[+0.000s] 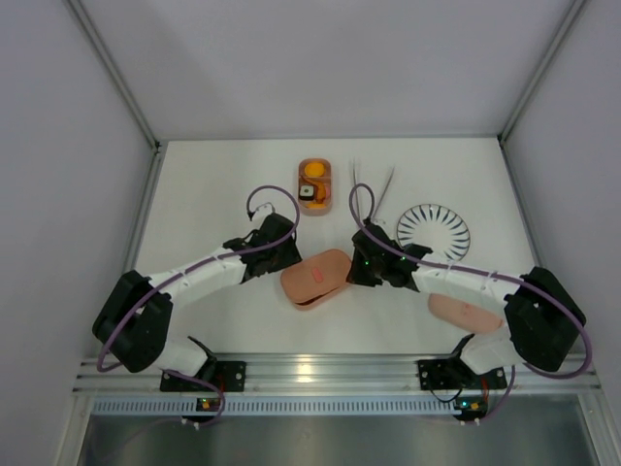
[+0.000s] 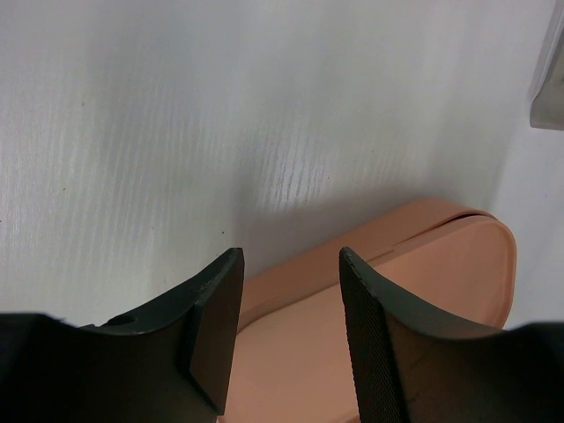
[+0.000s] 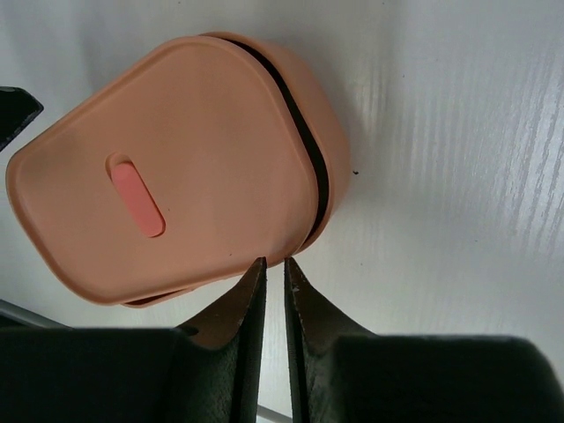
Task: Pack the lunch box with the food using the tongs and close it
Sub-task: Close the box lid on the packing box.
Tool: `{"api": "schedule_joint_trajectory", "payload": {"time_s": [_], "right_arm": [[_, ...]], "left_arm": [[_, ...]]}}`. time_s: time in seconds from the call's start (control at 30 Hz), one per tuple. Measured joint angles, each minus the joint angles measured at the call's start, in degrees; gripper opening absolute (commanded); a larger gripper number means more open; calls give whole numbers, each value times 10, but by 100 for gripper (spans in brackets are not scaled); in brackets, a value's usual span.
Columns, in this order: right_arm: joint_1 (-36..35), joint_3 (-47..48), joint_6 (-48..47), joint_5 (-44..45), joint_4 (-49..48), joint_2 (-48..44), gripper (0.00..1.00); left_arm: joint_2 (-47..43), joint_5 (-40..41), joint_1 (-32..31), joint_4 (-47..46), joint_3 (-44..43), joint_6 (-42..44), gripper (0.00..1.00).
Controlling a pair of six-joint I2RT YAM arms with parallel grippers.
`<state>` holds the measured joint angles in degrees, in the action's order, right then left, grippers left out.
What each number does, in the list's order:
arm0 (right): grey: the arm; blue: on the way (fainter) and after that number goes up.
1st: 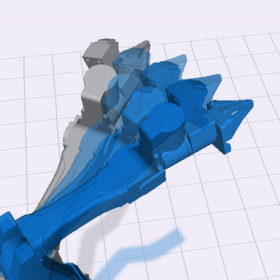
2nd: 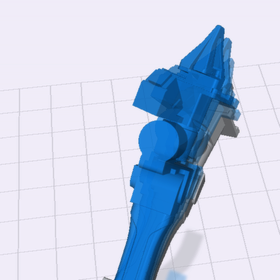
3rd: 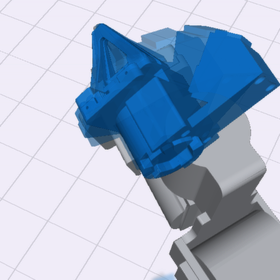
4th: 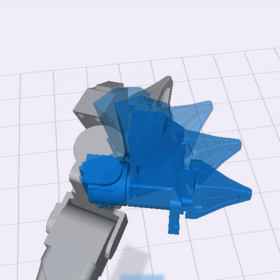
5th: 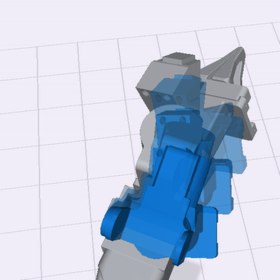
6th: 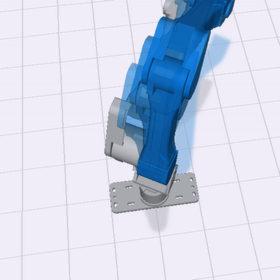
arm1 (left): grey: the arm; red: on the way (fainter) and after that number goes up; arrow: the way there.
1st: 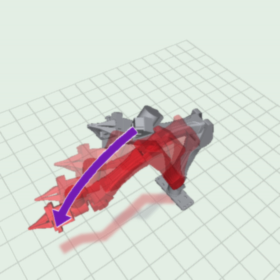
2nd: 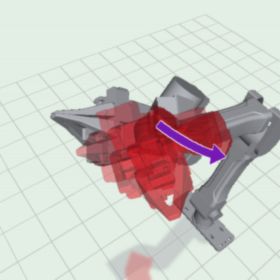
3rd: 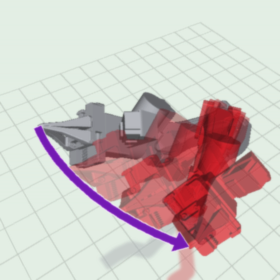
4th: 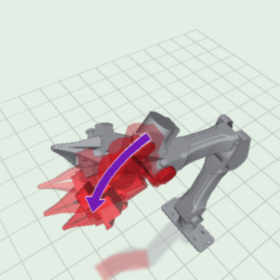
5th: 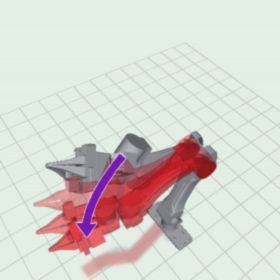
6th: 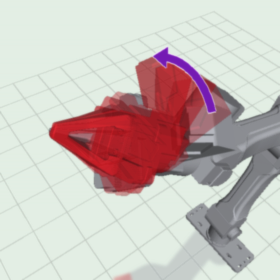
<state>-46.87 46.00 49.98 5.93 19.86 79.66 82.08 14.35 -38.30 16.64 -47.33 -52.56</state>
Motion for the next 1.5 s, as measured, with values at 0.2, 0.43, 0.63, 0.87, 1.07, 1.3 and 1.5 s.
{"api": "schedule_joint_trajectory", "payload": {"time_s": [0.2,0.43,0.63,0.87,1.07,1.3,1.5], "right_arm": [[0,7,0,3,2,5,13],[1,10,0,42,21,-10,15],[21,16,-7,69,38,-31,16],[69,17,-20,76,38,-30,16],[84,30,-34,75,34,17,15],[88,59,-49,70,28,80,15],[107,81,-60,61,17,119,15]], "left_arm": [[0,-1,-3,-2,6,0,52],[0,-1,-4,-2,12,-2,52],[0,2,-5,-9,18,-14,52],[5,11,-16,-22,18,-31,52],[12,22,-19,-31,18,-44,53],[8,48,-19,-35,18,-50,55],[-37,101,-19,-14,18,-60,55]]}}
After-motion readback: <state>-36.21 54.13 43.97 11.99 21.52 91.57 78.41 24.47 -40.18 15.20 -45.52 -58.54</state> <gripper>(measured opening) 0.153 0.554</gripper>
